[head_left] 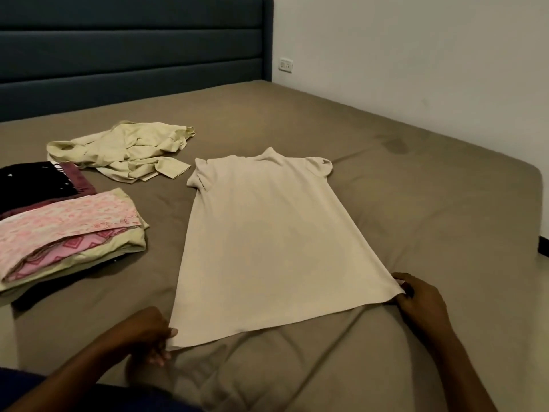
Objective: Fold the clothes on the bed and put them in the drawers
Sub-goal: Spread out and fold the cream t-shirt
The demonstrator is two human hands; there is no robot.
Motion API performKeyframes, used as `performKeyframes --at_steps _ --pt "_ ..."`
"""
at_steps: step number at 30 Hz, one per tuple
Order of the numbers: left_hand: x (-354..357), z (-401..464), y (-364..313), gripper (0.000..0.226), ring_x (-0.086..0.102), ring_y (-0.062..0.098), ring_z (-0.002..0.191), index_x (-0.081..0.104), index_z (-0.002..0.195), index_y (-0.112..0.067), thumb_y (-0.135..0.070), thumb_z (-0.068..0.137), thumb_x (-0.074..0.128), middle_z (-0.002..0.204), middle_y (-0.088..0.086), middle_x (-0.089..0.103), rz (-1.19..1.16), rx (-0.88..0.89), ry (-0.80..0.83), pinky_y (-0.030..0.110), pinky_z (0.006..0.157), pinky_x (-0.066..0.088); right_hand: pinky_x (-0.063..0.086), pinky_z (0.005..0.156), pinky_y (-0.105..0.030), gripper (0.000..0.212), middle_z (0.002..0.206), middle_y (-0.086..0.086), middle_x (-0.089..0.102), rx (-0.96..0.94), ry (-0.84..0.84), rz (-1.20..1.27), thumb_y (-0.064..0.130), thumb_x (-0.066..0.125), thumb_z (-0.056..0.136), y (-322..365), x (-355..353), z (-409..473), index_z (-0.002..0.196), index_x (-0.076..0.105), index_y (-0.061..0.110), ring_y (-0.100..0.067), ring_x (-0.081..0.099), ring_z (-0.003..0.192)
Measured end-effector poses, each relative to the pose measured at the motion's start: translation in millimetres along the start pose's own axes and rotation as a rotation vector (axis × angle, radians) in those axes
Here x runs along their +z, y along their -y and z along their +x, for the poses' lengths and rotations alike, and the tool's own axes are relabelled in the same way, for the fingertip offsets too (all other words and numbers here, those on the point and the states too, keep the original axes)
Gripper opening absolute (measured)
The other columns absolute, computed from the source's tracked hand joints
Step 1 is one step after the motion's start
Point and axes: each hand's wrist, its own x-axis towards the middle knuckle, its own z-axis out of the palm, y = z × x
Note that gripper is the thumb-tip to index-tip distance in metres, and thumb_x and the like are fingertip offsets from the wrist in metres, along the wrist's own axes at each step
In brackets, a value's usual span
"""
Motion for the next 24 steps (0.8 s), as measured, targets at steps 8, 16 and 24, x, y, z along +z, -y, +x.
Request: performKeyframes --at_steps 8,16,24 --pt "-44.1 -24.4 -27.3 0.029 0.076 0.02 0.067 0.078 0.089 -0.005 -0.033 0.094 0.073 0.072 0.006 0.077 0.245 0.105 -0.199 0.024 0.055 0.057 0.047 0.068 -0.031 0.056 0.117 0.01 0.056 -0.17 -0.045 -0.159 -0.013 0.057 0.068 -0.3 10.2 28.7 0.099 0.073 0.031 -0.014 0.058 0.097" --pt "-105.1 51.3 -106.4 0.017 0.071 0.031 0.064 0.066 0.093 0.004 -0.011 0.1 0.063 0.084 0.022 0.075 -0.455 0.361 -0.44 0.025 0.047 0.053 0.051 0.08 -0.029 0.038 0.107 -0.007 0.075 0.106 0.017 0.627 -0.007 0.052 0.09 67.9 74.2 167.1 0.101 0.076 0.02 -0.02 0.067 0.095" --pt "-172.4 175.0 -211.6 0.035 0.063 0.026 0.063 0.068 0.09 0.005 -0.027 0.086 0.083 0.07 0.016 0.067 -0.762 0.426 -0.584 0.035 0.057 0.052 0.051 0.094 -0.029 0.034 0.11 -0.01 0.071 0.361 -0.032 0.866 0.004 0.067 0.095 105.5 122.7 331.5 0.129 0.065 0.0 -0.012 0.064 0.089"
